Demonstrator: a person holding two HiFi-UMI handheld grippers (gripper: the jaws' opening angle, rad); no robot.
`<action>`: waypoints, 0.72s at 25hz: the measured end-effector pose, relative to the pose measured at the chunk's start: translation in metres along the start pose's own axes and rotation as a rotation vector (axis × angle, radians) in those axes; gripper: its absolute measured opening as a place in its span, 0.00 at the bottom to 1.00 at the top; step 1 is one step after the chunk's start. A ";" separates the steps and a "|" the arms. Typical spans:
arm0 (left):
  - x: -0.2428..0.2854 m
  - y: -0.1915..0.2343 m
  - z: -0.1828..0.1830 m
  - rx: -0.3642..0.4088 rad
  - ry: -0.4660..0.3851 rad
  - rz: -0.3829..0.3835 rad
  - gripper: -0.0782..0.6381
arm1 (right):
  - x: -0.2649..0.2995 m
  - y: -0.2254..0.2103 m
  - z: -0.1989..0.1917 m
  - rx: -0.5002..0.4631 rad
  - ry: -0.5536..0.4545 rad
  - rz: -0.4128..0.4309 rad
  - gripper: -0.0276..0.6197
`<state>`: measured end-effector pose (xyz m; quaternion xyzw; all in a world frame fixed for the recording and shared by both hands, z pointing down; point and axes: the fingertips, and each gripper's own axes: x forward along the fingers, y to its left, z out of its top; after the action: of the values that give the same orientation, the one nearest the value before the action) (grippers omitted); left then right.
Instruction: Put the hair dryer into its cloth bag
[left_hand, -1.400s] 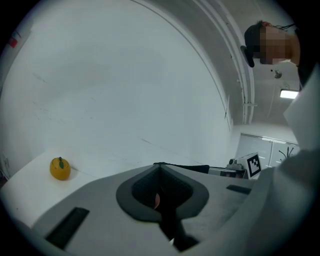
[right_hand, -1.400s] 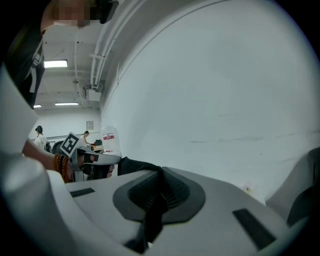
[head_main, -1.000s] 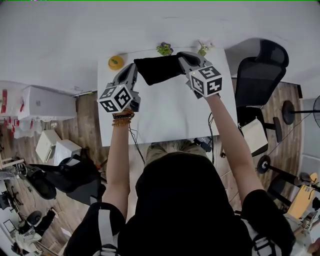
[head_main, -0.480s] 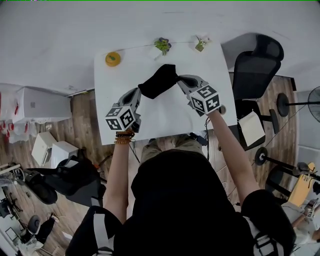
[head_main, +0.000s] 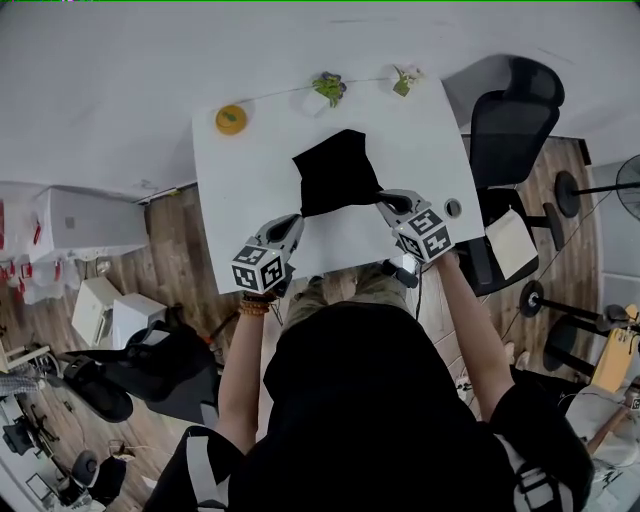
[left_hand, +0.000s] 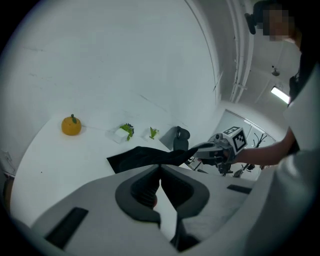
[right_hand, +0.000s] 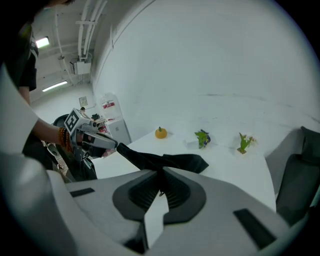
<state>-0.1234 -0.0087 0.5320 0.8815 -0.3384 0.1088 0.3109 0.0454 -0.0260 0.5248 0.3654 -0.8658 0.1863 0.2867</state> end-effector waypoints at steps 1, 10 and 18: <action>-0.002 -0.002 -0.010 -0.006 0.027 -0.029 0.15 | -0.001 0.004 -0.017 0.009 0.047 0.005 0.10; -0.062 0.042 0.013 0.065 -0.032 0.023 0.35 | -0.034 0.027 -0.079 -0.030 0.184 0.057 0.21; -0.076 0.011 0.142 0.298 -0.371 0.165 0.35 | -0.080 0.010 0.089 -0.195 -0.236 -0.189 0.23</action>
<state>-0.1900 -0.0632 0.3960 0.8918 -0.4407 0.0188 0.1001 0.0509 -0.0249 0.4048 0.4352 -0.8691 0.0296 0.2333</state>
